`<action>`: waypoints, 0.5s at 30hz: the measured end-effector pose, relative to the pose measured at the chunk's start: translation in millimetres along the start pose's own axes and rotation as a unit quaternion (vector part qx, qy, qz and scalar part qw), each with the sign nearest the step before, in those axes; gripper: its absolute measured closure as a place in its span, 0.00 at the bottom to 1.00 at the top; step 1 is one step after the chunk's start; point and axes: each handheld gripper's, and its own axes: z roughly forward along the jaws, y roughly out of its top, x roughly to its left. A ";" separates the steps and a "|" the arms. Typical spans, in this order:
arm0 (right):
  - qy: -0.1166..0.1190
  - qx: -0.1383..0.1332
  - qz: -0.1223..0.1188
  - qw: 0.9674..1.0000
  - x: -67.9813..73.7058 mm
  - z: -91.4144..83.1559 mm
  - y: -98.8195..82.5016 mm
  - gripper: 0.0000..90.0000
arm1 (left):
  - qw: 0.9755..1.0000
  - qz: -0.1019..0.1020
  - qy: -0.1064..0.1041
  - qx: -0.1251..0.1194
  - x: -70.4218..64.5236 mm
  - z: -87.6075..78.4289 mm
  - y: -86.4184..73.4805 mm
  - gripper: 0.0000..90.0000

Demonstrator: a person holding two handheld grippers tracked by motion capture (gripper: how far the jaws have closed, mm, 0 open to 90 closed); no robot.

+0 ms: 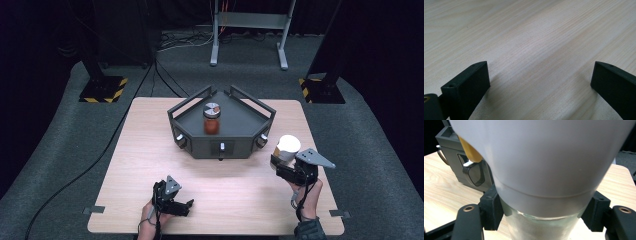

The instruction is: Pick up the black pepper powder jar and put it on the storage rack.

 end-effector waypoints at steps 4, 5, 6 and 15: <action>0.001 -0.001 0.000 1.000 0.2 0.9 1.4 0.33 | 1.000 0.000 0.000 0.000 0.0 0.0 0.0 0.02; 0.002 -0.001 -0.001 1.000 0.0 0.9 2.2 0.33 | 1.000 0.000 0.000 0.000 0.0 0.0 0.0 0.02; 0.002 -0.003 -0.002 1.000 -0.1 1.2 2.4 0.33 | 1.000 0.000 0.000 0.000 0.0 0.0 0.0 0.02; 0.008 -0.009 -0.001 1.000 0.8 8.3 8.6 0.33 | 1.000 0.000 0.001 0.000 -0.2 0.0 -0.1 0.02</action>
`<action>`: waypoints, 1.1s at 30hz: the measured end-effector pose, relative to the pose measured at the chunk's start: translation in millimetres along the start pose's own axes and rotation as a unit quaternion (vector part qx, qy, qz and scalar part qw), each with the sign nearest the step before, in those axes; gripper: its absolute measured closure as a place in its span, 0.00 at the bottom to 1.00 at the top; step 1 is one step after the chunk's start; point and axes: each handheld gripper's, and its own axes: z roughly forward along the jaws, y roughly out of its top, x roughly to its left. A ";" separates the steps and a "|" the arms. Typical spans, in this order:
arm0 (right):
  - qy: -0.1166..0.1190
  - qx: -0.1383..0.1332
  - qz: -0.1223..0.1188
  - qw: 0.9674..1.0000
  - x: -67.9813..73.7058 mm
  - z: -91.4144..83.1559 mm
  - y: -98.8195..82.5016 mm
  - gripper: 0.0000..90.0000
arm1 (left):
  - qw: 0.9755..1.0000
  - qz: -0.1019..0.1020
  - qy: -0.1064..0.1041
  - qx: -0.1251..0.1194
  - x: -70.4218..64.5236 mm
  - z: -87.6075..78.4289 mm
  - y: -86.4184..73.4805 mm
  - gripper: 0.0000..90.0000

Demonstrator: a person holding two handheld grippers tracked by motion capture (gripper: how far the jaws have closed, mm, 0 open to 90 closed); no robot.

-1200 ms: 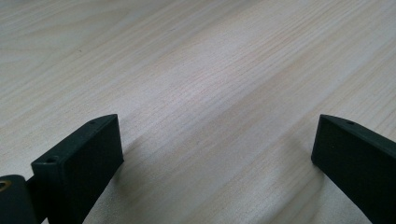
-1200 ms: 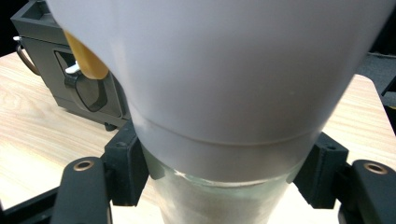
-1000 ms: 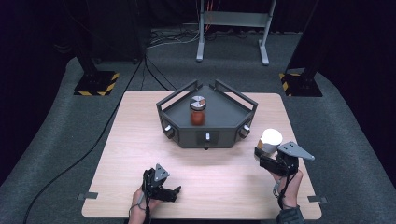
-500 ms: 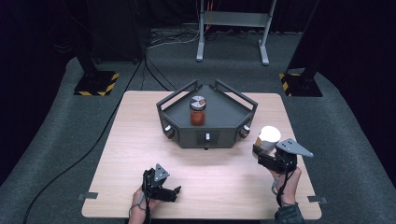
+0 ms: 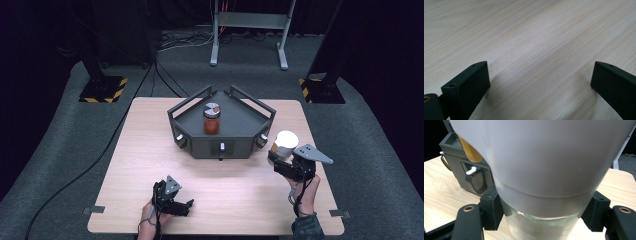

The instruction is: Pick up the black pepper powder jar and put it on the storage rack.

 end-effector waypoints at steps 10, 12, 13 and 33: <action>0.009 -0.002 -0.008 1.000 3.8 7.6 9.1 0.33 | 1.000 0.000 -0.001 0.000 0.2 0.0 0.0 0.02; 0.009 -0.002 -0.009 1.000 4.2 9.0 10.6 0.33 | 1.000 0.000 0.000 0.000 0.1 0.0 -0.1 0.02; 0.010 -0.002 -0.011 1.000 3.9 9.7 11.3 0.33 | 1.000 0.000 0.000 0.000 0.2 0.0 0.0 0.02; 0.026 -0.008 -0.017 0.999 5.0 23.7 24.7 0.33 | 1.000 0.000 -0.001 0.000 0.3 0.0 -0.1 0.03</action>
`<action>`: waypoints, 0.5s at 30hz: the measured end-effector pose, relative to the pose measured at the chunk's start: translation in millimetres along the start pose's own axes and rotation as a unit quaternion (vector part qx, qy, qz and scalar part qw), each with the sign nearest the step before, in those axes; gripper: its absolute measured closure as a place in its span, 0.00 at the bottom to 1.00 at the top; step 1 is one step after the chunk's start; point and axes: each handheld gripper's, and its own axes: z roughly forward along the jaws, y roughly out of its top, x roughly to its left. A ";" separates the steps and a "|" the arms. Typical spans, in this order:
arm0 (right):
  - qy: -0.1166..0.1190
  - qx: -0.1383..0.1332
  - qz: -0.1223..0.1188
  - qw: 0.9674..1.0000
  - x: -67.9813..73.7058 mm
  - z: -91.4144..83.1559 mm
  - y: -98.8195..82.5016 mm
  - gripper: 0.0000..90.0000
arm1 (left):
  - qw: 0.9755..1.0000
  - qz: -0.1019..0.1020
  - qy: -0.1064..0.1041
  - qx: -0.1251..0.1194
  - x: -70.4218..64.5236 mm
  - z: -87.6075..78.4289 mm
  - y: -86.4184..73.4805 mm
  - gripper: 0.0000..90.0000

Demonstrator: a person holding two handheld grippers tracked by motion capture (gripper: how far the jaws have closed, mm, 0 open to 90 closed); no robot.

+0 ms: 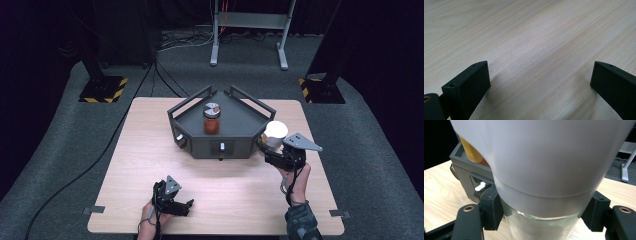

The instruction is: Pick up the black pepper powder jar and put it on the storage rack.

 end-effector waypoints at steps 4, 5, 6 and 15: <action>0.003 -0.003 0.002 1.000 -0.3 2.4 2.6 0.33 | 1.000 0.000 -0.001 0.000 0.1 0.0 0.0 0.03; 0.003 -0.004 0.002 1.000 -0.2 3.1 3.1 0.33 | 1.000 0.000 -0.001 0.000 0.1 0.0 0.0 0.03; 0.003 -0.003 0.003 1.000 -0.1 3.7 3.9 0.33 | 1.000 0.000 -0.001 0.000 0.1 -0.1 0.1 0.03; 0.008 -0.007 0.004 1.000 -1.4 8.9 8.3 0.33 | 1.000 0.000 -0.001 0.000 0.1 0.0 0.0 0.03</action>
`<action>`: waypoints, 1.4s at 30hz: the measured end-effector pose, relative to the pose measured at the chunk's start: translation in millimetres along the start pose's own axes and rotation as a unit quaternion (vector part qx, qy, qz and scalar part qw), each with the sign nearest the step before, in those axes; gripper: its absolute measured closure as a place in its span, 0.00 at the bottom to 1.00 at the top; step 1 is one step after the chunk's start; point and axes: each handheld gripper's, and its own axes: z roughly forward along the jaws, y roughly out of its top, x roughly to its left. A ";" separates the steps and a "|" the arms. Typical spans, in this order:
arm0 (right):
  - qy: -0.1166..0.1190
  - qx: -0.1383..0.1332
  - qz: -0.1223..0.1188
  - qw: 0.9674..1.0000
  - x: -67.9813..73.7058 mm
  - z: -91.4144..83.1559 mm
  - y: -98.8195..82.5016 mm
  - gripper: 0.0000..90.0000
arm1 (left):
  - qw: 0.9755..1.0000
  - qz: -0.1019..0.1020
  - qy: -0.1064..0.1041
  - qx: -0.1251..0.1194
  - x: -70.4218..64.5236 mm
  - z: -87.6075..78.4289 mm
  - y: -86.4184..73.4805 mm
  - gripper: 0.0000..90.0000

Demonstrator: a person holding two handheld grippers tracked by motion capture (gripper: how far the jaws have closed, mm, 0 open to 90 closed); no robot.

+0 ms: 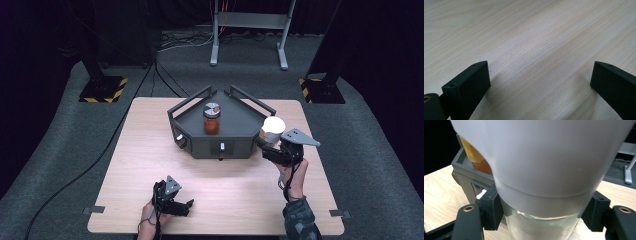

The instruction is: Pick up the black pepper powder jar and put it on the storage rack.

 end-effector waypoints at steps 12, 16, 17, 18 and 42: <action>0.005 0.001 0.001 1.000 0.1 8.4 7.5 0.33 | 1.000 0.000 0.000 0.000 0.0 0.0 0.0 0.03; 0.007 0.001 0.000 1.000 0.5 11.1 9.9 0.33 | 1.000 0.001 0.000 0.000 0.1 -0.1 0.1 0.03; 0.007 0.001 -0.002 1.000 0.3 11.9 10.7 0.33 | 1.000 0.000 0.000 0.000 0.0 -0.1 0.0 0.03; 0.007 0.001 -0.002 1.000 0.5 12.6 11.4 0.33 | 1.000 0.000 0.000 0.000 0.0 -0.1 0.0 0.03; 0.016 0.006 -0.010 1.000 1.0 34.2 29.3 0.33 | 1.000 0.001 0.000 -0.001 0.0 -0.2 -0.4 0.03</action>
